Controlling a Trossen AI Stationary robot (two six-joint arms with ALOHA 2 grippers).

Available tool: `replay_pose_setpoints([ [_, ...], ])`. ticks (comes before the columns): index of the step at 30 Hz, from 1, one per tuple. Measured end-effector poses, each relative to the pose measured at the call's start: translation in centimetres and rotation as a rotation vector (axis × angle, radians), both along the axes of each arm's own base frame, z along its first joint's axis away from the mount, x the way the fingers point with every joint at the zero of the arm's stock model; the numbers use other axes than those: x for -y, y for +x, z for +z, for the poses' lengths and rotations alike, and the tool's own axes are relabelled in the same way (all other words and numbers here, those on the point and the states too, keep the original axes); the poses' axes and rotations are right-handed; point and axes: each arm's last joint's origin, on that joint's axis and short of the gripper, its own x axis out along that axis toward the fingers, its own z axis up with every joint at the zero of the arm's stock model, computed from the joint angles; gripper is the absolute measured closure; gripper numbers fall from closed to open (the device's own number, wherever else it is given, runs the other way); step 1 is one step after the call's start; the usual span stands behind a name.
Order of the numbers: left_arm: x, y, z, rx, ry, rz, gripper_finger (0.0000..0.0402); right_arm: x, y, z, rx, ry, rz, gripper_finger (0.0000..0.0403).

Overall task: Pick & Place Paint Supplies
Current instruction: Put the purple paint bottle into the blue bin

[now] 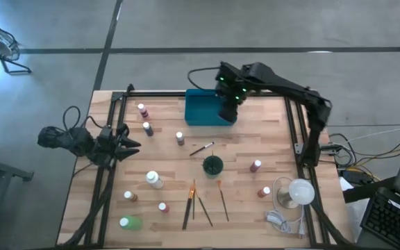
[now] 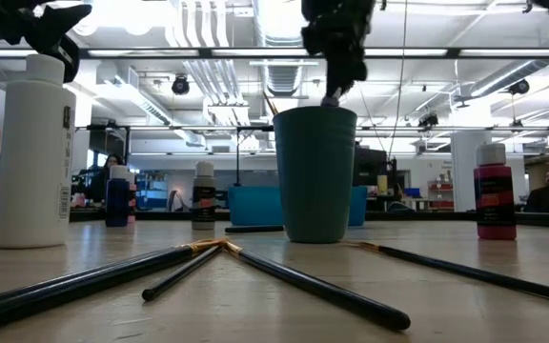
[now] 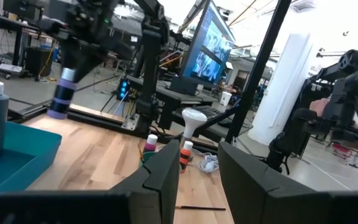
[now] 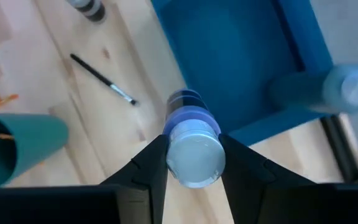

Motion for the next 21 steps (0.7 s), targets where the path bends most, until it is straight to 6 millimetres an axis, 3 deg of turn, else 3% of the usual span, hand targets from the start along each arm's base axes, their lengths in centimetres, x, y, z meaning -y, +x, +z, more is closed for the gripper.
replay_pose_setpoints([
  [9,0.0,0.0,-0.5,-0.053,0.016,0.000,0.0284,4.7,3.1,-1.4,-0.083,-0.039,0.037,0.0289],
  [15,0.0,0.0,-0.6,-0.062,0.022,0.001,0.0284,7.1,2.4,-3.6,-0.144,-0.011,0.024,0.0289],
  [21,0.0,0.0,-0.7,-0.065,0.038,0.001,0.0284,7.8,2.2,-3.8,-0.133,-0.005,0.001,0.0289],
])
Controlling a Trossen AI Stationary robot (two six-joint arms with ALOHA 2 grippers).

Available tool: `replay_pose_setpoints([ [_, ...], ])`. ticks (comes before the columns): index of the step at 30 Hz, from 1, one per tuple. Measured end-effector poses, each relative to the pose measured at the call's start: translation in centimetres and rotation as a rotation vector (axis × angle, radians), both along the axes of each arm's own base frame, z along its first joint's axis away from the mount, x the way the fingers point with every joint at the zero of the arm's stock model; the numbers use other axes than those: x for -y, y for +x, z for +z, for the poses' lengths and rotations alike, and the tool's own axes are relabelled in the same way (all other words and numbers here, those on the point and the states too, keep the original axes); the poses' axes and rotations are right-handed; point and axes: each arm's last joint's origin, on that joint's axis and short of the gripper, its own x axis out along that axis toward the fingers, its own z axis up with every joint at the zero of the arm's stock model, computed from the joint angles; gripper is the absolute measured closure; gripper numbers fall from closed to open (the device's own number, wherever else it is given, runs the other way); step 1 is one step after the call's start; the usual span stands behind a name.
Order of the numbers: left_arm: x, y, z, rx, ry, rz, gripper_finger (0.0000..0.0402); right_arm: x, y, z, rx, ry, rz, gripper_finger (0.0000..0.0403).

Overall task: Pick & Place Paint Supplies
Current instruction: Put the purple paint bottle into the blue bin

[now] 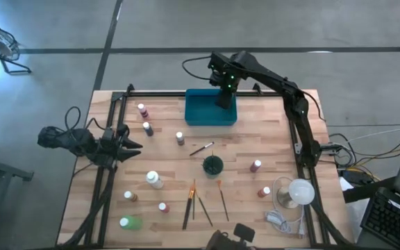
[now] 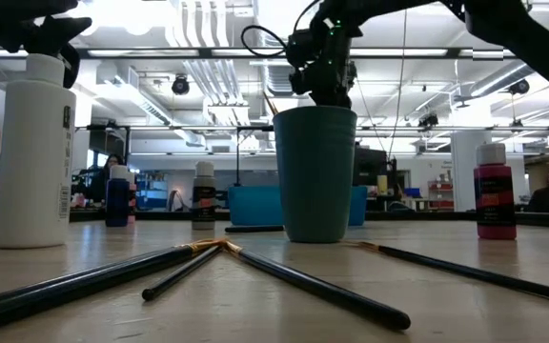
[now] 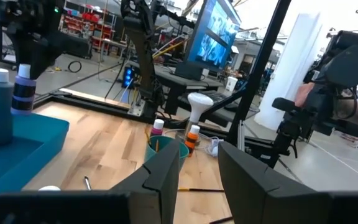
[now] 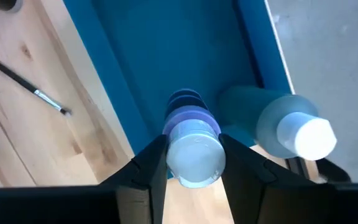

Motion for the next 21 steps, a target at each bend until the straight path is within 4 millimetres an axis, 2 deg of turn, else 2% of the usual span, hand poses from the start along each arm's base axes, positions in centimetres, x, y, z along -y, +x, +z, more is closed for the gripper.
replay_pose_setpoints([
  [7,0.0,0.0,-0.3,-0.026,0.010,0.000,0.0285,0.0,-0.2,-1.0,-0.034,0.030,-0.028,0.0289],
  [15,0.0,0.0,-0.6,-0.059,0.019,0.000,0.0285,0.7,-0.3,-4.2,-0.068,0.058,-0.078,0.0289],
  [21,0.0,0.0,-0.7,-0.074,0.023,0.000,0.0285,0.2,-0.9,-6.1,-0.042,0.049,-0.107,0.0289],
])
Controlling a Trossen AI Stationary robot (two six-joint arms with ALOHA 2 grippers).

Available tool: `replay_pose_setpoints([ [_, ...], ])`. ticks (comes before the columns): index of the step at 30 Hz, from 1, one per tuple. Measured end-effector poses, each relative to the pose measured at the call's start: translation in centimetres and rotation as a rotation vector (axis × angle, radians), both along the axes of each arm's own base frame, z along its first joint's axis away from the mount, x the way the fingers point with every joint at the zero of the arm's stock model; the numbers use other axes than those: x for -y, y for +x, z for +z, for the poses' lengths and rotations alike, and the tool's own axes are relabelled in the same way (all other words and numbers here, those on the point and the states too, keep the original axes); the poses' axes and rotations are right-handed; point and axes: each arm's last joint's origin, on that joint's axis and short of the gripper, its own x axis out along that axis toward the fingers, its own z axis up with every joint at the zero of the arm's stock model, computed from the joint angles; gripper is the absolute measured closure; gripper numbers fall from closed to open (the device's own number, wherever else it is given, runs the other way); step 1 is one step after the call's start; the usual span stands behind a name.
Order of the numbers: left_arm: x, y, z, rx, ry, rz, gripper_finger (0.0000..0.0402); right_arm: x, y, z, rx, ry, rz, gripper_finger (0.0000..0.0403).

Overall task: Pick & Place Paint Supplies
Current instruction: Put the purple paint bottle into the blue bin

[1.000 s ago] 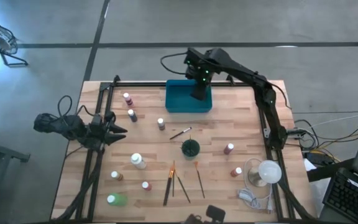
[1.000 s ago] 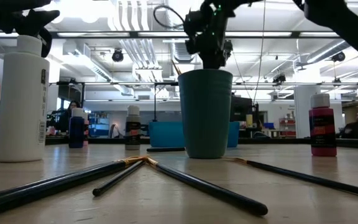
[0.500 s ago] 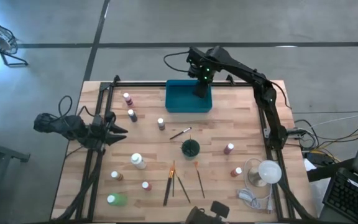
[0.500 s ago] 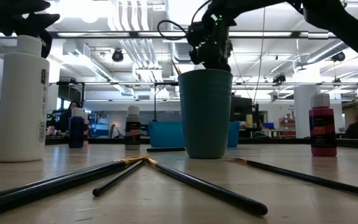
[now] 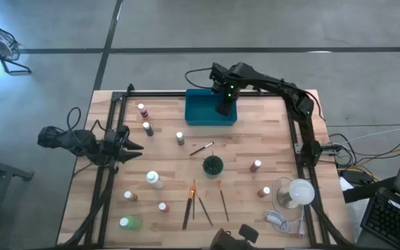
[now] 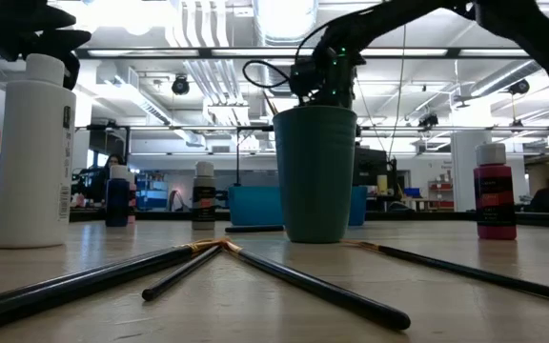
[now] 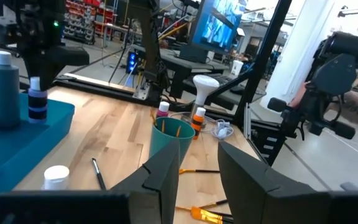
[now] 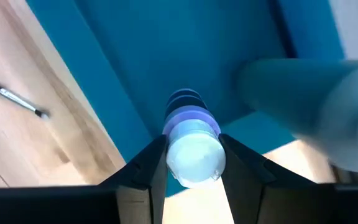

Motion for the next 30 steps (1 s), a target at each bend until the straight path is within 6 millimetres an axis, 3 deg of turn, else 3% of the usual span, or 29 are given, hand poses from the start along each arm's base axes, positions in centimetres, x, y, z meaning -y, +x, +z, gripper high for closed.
replay_pose_setpoints([
  [11,0.0,0.0,0.0,0.000,0.000,0.000,0.0284,0.6,-2.2,-1.1,0.060,-0.017,-0.159,0.0289],
  [30,0.0,0.0,0.0,0.000,-0.004,0.001,0.0285,2.2,-3.0,-1.7,0.055,-0.020,-0.214,0.0289],
])
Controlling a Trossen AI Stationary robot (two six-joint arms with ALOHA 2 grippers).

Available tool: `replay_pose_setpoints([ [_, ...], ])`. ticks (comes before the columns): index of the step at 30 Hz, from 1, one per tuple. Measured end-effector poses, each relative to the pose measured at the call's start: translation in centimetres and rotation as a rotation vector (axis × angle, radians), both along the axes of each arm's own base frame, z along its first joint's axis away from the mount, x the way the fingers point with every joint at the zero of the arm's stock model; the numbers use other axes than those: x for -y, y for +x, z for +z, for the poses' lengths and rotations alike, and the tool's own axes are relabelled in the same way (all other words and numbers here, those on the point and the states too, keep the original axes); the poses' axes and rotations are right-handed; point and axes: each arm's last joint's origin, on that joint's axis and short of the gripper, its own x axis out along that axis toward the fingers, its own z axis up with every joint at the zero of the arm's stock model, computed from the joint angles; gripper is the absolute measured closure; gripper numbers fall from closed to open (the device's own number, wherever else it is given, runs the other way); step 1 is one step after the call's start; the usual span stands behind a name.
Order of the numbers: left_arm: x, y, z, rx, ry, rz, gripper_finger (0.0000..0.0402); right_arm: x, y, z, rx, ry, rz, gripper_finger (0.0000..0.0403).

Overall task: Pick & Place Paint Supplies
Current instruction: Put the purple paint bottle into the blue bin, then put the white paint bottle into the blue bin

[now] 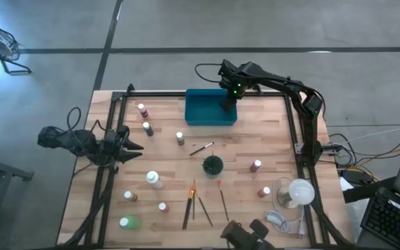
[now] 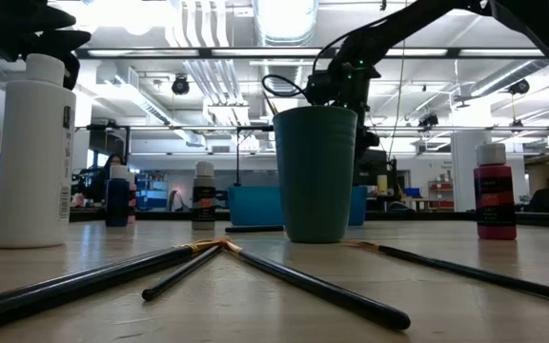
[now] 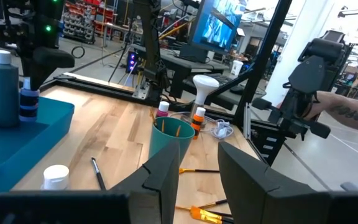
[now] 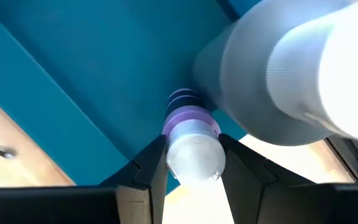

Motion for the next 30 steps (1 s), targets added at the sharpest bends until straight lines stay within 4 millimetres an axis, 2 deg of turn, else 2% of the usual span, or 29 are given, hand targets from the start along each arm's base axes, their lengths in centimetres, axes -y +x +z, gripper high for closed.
replay_pose_setpoints([
  [14,0.00,0.00,0.00,0.000,0.000,0.000,0.0285,0.24,-0.53,-0.78,-0.033,-0.003,-0.003,0.0287],
  [22,0.00,0.00,0.00,0.000,0.000,-0.001,0.0285,0.29,-0.52,-0.78,-0.032,-0.008,0.002,0.0215],
  [30,0.00,0.00,0.00,-0.001,-0.010,0.000,0.0285,0.07,-0.79,0.09,-0.022,-0.025,0.018,0.0198],
])
